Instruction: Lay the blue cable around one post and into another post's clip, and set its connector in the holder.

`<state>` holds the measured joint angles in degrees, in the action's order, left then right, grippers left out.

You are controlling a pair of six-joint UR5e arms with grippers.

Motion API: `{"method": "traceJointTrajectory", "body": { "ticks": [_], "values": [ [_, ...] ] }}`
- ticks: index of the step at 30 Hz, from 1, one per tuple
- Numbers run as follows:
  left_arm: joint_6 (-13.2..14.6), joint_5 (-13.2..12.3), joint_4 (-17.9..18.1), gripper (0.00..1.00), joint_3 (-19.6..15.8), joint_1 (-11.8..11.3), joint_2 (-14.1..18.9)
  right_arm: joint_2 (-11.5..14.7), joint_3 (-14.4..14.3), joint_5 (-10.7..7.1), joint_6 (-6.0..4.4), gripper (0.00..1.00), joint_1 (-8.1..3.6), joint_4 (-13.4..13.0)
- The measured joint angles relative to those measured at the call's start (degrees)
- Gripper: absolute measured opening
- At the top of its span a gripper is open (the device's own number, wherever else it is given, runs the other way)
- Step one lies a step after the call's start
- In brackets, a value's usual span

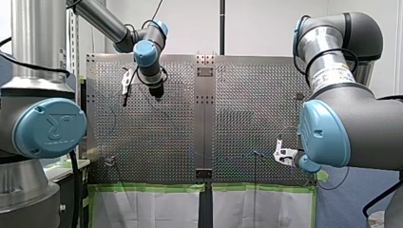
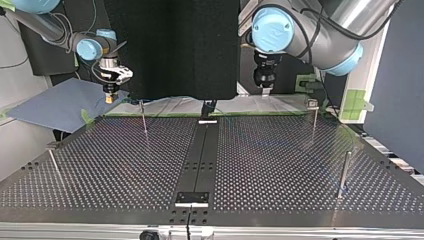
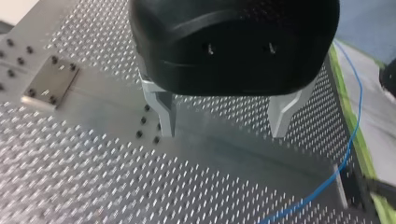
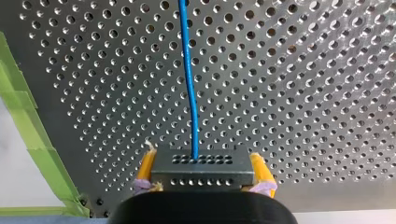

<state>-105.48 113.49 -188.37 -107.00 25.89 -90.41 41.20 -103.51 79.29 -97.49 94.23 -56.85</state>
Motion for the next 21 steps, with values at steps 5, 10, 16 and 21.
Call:
{"method": "traceJointTrajectory", "body": {
  "ticks": [5,10,16,21],
  "values": [
    [-2.0,-2.0,2.6,0.98,0.0,2.7,-2.7,0.0,0.0,0.00,0.00,0.00,0.03,0.1],
    [-2.0,-3.5,5.2,0.98,0.0,5.2,-5.2,0.0,0.0,0.00,0.00,0.00,0.05,0.1],
    [-1.1,-5.5,8.5,0.98,0.8,8.5,-8.5,0.0,0.0,-0.01,0.00,0.00,0.20,0.1],
    [0.6,-6.5,11.3,0.98,3.3,11.3,-11.3,0.0,0.0,0.00,-0.07,0.00,0.37,0.1]
  ]
}}
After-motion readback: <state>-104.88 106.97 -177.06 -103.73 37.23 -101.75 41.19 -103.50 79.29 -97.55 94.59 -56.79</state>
